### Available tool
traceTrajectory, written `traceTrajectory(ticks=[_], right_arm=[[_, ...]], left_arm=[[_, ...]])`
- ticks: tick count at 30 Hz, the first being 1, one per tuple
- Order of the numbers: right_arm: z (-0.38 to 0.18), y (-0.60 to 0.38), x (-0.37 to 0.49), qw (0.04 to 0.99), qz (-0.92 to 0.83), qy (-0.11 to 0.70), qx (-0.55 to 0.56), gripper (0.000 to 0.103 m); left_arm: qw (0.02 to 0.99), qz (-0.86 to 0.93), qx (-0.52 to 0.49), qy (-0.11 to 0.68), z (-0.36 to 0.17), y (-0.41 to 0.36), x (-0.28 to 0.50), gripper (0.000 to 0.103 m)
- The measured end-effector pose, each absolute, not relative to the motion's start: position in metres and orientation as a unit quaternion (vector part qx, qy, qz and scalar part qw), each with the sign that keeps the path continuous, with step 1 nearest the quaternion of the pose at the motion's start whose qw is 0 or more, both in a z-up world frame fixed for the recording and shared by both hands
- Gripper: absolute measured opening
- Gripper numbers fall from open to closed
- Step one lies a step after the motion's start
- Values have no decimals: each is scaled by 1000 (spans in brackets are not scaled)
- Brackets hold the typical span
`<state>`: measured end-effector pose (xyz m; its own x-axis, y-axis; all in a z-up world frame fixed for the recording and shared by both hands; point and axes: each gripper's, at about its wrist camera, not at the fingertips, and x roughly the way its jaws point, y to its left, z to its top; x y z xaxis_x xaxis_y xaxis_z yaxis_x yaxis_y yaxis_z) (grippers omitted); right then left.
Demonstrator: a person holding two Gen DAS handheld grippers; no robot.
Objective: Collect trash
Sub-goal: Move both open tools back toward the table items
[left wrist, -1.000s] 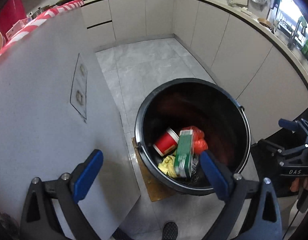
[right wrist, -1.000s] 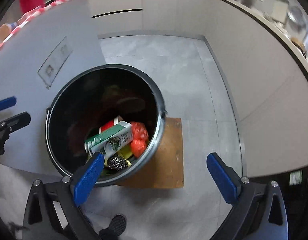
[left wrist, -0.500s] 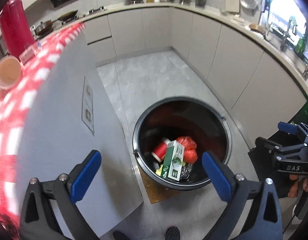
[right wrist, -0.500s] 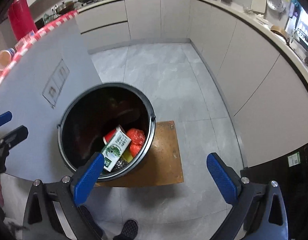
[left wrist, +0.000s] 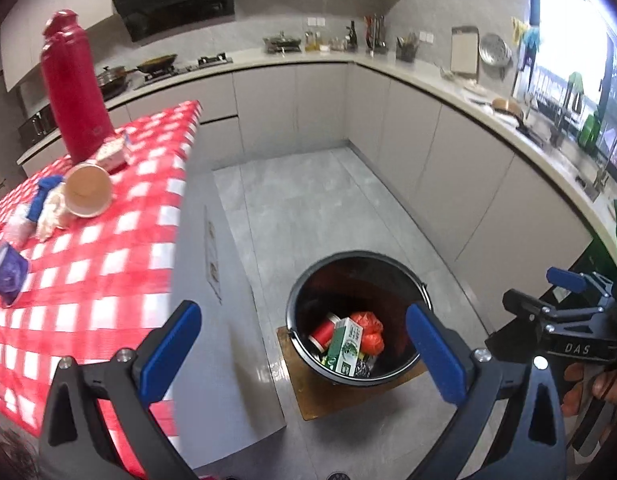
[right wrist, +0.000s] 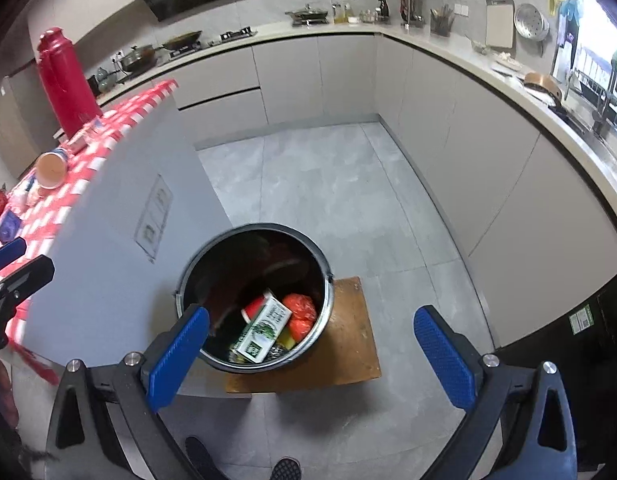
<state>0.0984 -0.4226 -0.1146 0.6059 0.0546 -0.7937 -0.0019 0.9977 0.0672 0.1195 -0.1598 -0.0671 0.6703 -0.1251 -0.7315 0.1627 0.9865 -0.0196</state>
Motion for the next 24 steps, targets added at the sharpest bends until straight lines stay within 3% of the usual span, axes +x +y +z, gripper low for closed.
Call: traceTrajectory(ticks=[16, 24], right_arm=[[-43, -320, 96, 927, 114, 357, -8, 103], [-31, -267, 96, 917, 158, 365, -39, 103]], left_arm=[[939, 11, -13, 343, -24, -75, 88, 103], [945, 76, -26, 318, -14, -26, 65, 103]])
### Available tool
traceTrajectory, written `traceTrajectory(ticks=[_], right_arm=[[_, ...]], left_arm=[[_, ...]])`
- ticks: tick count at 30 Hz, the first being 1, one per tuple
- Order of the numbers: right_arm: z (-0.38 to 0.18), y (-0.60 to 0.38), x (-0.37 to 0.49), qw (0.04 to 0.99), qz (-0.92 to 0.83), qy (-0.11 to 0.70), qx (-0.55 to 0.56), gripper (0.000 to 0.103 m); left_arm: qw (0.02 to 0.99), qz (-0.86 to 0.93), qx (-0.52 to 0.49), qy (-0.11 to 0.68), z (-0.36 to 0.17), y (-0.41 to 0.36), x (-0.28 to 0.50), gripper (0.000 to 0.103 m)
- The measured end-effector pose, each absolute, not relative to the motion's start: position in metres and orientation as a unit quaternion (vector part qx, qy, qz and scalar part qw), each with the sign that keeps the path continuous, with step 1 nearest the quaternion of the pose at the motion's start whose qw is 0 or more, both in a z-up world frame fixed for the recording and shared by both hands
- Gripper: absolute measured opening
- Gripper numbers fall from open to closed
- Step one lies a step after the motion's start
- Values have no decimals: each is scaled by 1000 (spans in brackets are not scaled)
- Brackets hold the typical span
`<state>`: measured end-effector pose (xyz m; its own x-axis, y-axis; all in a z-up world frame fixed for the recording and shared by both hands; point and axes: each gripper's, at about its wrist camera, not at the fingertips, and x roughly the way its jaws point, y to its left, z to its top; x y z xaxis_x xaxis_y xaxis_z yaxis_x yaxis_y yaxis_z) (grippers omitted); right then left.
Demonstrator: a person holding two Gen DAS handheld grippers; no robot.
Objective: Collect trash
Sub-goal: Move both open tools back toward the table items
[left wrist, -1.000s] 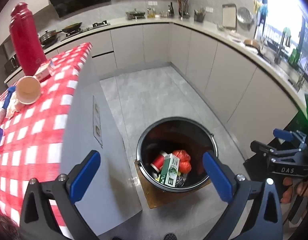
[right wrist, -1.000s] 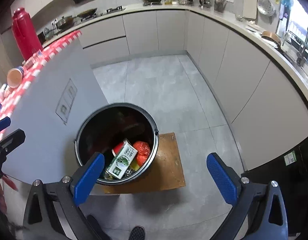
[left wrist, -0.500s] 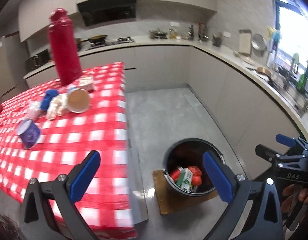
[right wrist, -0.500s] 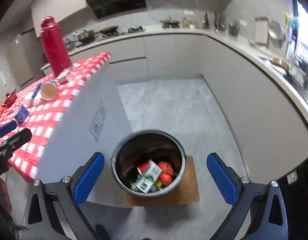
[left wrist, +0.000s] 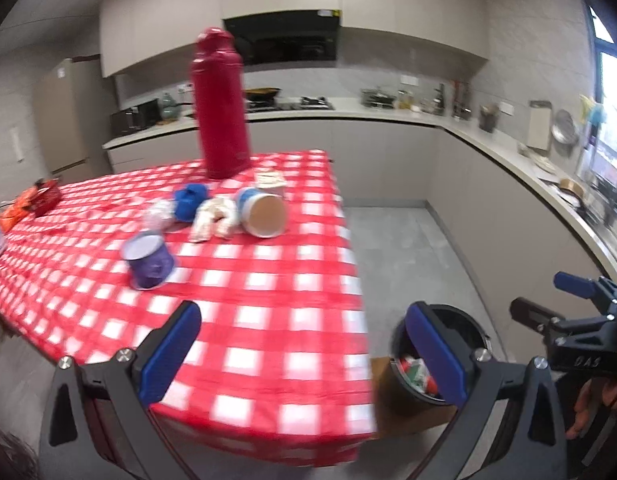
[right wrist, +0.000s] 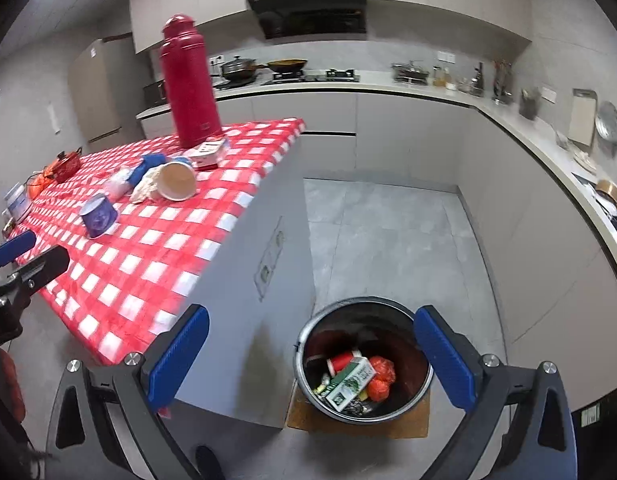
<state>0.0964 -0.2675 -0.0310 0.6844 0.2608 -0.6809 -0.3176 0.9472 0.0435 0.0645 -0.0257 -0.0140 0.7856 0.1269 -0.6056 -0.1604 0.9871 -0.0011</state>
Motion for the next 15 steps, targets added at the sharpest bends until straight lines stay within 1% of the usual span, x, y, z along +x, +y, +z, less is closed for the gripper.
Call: traceTrajectory(ticks=[9, 15], right_arm=[[-16, -202, 103, 911, 221, 344, -57, 103], [-15, -157, 112, 904, 247, 342, -74, 103]], left_arm=[[937, 156, -68, 305, -22, 53, 53, 103], [930, 175, -86, 312, -33, 95, 61, 103]])
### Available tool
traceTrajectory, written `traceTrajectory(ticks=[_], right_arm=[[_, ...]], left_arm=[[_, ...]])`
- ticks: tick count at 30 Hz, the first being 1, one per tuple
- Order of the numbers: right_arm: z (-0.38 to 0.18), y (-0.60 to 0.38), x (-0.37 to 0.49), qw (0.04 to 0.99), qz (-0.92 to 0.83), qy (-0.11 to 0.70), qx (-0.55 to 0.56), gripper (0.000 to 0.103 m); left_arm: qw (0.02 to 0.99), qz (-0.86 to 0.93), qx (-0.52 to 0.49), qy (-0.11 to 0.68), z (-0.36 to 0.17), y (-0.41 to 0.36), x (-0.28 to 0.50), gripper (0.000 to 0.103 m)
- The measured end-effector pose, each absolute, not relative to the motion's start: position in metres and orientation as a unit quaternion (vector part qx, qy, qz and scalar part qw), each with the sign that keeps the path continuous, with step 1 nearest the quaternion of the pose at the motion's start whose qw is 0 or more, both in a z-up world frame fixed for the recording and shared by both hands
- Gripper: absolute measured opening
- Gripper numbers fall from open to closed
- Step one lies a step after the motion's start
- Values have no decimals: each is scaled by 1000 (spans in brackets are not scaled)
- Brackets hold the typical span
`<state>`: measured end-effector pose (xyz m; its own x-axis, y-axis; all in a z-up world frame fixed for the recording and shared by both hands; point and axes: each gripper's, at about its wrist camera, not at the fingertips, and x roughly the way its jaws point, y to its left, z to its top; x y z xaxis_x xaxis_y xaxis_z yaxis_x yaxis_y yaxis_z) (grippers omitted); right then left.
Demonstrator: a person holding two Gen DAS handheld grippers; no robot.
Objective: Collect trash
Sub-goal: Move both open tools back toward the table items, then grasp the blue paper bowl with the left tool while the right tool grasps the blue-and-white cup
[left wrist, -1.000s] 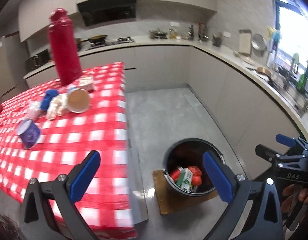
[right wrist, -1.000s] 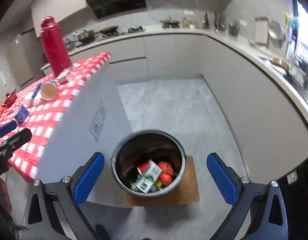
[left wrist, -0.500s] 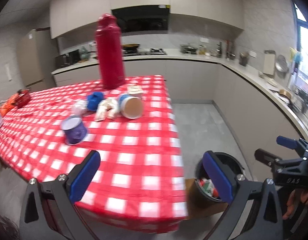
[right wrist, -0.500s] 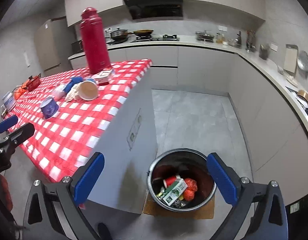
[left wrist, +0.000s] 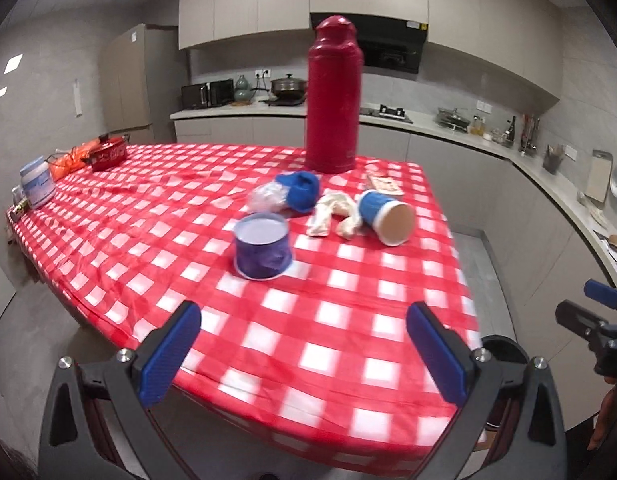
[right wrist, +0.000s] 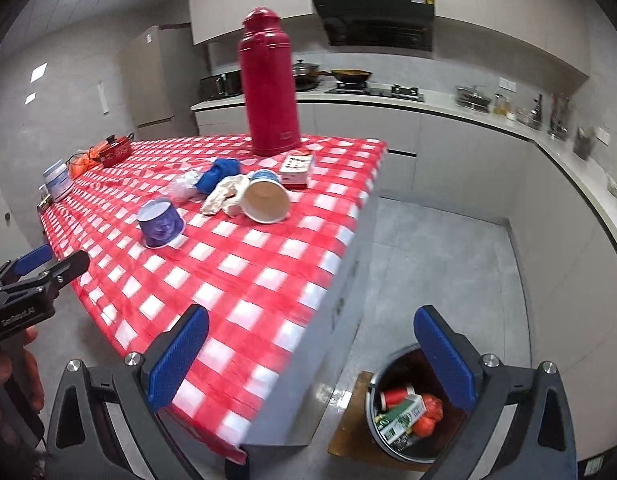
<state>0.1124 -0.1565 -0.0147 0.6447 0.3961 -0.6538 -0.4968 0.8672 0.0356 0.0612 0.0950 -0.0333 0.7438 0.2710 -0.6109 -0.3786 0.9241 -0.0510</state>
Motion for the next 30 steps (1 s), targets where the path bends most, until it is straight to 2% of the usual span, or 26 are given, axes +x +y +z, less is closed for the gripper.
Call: traceTrajectory(ticks=[6, 11, 30], right_arm=[[-16, -115, 134, 898, 258, 346, -86, 103], [-21, -76, 157, 895, 262, 348, -100, 103], [-75, 19, 270, 877, 243, 392, -135, 103]], left_arm=[[925, 182, -86, 322, -48, 126, 79, 102], [921, 162, -99, 340, -63, 154, 103, 90], [902, 119, -119, 398, -121, 211, 194, 88]])
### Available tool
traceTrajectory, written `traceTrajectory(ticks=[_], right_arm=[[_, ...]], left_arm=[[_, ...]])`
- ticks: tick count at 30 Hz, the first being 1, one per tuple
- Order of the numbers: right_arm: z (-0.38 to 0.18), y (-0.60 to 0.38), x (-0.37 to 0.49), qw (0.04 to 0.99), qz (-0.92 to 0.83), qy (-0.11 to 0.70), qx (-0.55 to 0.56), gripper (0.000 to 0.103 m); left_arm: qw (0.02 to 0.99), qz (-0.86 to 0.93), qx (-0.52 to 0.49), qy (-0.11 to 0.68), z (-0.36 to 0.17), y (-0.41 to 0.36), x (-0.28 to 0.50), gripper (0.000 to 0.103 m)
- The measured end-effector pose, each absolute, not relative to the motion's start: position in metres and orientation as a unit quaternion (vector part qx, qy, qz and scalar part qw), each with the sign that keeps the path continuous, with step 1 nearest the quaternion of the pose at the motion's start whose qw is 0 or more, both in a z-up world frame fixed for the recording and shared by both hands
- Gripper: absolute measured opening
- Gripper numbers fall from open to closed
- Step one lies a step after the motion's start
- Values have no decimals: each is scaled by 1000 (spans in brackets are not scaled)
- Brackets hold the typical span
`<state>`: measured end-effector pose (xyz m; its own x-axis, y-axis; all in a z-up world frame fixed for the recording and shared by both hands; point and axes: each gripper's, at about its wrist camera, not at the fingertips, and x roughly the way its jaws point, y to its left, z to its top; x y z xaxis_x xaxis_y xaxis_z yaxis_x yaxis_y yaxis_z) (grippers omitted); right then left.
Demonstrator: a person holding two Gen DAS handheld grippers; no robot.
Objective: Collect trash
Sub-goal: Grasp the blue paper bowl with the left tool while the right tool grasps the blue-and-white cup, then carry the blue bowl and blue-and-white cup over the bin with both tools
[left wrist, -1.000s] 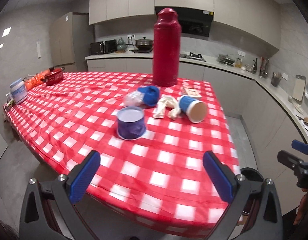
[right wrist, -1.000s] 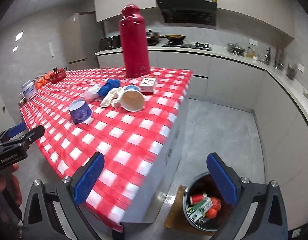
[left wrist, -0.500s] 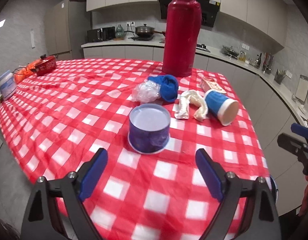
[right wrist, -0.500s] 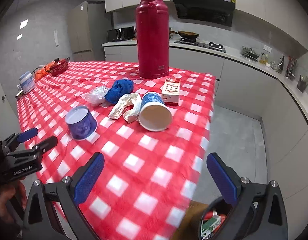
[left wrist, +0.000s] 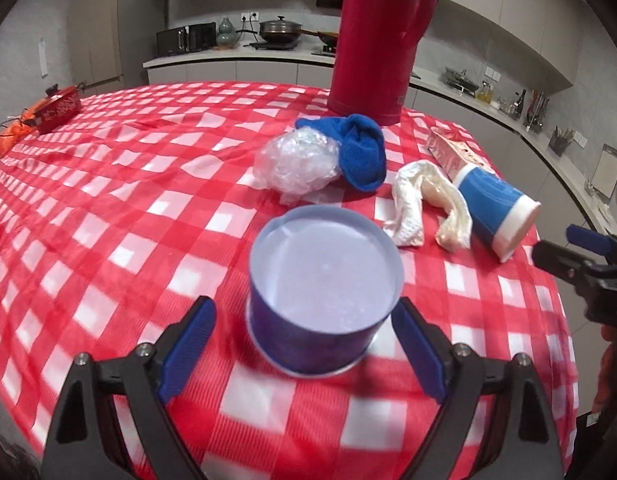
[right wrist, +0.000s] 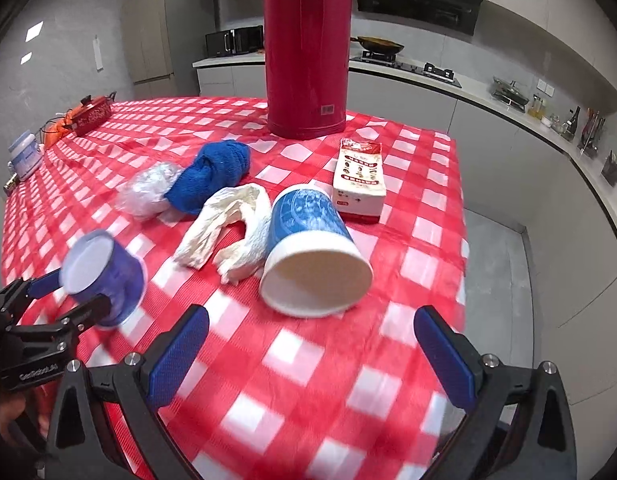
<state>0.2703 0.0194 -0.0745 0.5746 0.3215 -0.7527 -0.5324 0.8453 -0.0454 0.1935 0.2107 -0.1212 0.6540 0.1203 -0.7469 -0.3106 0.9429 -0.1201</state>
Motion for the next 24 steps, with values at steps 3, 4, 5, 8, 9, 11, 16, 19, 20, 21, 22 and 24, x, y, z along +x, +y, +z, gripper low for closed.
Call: traceTrajectory(ticks=[3, 4, 5, 8, 9, 11, 16, 19, 20, 21, 22, 24], right_arm=[[-83, 29, 288, 875, 239, 397, -138, 103], [-87, 32, 297, 874, 236, 402, -140, 103], [-89, 35, 302, 873, 236, 404, -139, 103], [-98, 42, 316, 869, 233, 413, -144, 102], [-101, 43, 320, 866, 233, 417, -144, 99], [-105, 44, 324, 862, 234, 426, -145, 91], [-107, 42, 322, 860, 240, 429, -135, 71], [-102, 39, 319, 861, 246, 426, -128, 67], [-100, 38, 316, 863, 246, 423, -128, 67], [-99, 37, 315, 863, 246, 422, -127, 66], [-97, 35, 311, 864, 247, 420, -124, 66], [-93, 30, 305, 867, 248, 416, -118, 66]], left_arm=[[899, 113, -126, 404, -125, 218, 206, 81], [898, 112, -127, 405, -126, 220, 210, 80], [898, 111, -128, 406, -127, 222, 214, 79], [898, 110, -130, 406, -127, 227, 221, 79], [898, 109, -130, 405, -126, 228, 222, 79], [899, 107, -131, 405, -126, 230, 223, 78], [901, 101, -128, 402, -124, 230, 223, 77], [907, 101, -128, 388, -118, 230, 219, 77], [909, 99, -126, 385, -115, 228, 217, 77], [910, 99, -124, 384, -113, 227, 216, 77], [912, 99, -122, 379, -110, 226, 213, 77], [914, 98, -120, 376, -105, 224, 210, 76]])
